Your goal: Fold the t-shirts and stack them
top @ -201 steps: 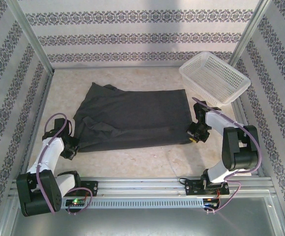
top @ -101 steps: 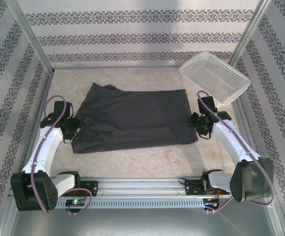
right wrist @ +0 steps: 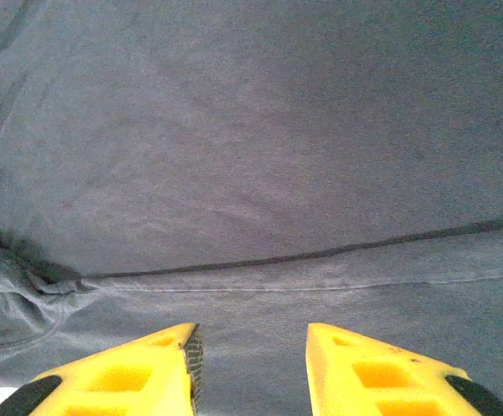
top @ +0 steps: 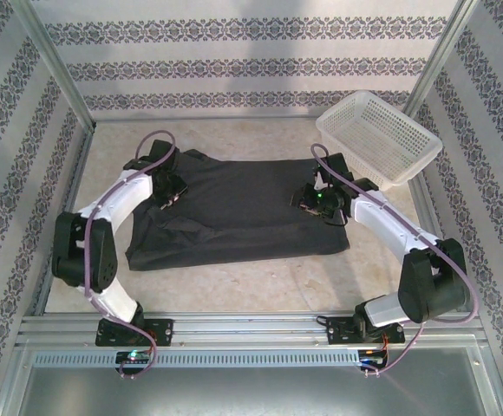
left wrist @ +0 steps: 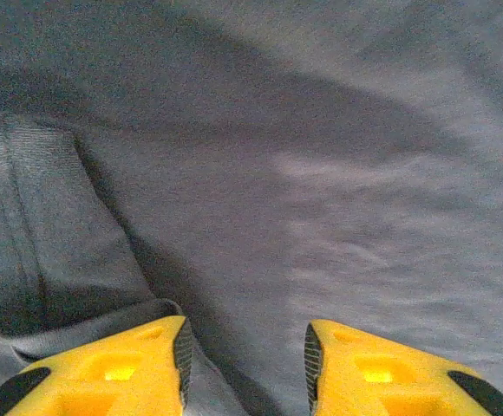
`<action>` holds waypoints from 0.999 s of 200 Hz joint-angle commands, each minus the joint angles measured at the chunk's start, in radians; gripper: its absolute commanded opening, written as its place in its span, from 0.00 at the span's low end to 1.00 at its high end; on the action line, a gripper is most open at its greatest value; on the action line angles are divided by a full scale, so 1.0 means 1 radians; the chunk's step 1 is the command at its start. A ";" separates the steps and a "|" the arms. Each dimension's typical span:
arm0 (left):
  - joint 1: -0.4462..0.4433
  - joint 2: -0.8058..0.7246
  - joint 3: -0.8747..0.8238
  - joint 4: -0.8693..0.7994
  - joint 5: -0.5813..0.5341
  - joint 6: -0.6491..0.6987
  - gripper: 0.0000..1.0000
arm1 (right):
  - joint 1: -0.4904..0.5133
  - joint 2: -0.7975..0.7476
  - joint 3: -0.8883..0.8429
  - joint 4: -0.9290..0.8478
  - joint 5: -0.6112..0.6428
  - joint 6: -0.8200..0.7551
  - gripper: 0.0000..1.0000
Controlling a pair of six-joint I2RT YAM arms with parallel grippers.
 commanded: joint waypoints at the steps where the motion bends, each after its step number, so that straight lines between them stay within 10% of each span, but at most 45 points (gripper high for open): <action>1: -0.004 0.063 -0.028 -0.001 0.014 0.156 0.39 | 0.000 0.008 0.026 0.000 -0.031 -0.026 0.38; 136: -0.037 -0.134 -0.303 0.024 0.099 0.201 0.40 | 0.001 0.024 0.007 0.017 -0.044 -0.009 0.36; 200: -0.048 -0.292 -0.305 -0.081 0.034 -0.008 0.44 | 0.002 0.013 -0.007 0.011 -0.042 -0.007 0.35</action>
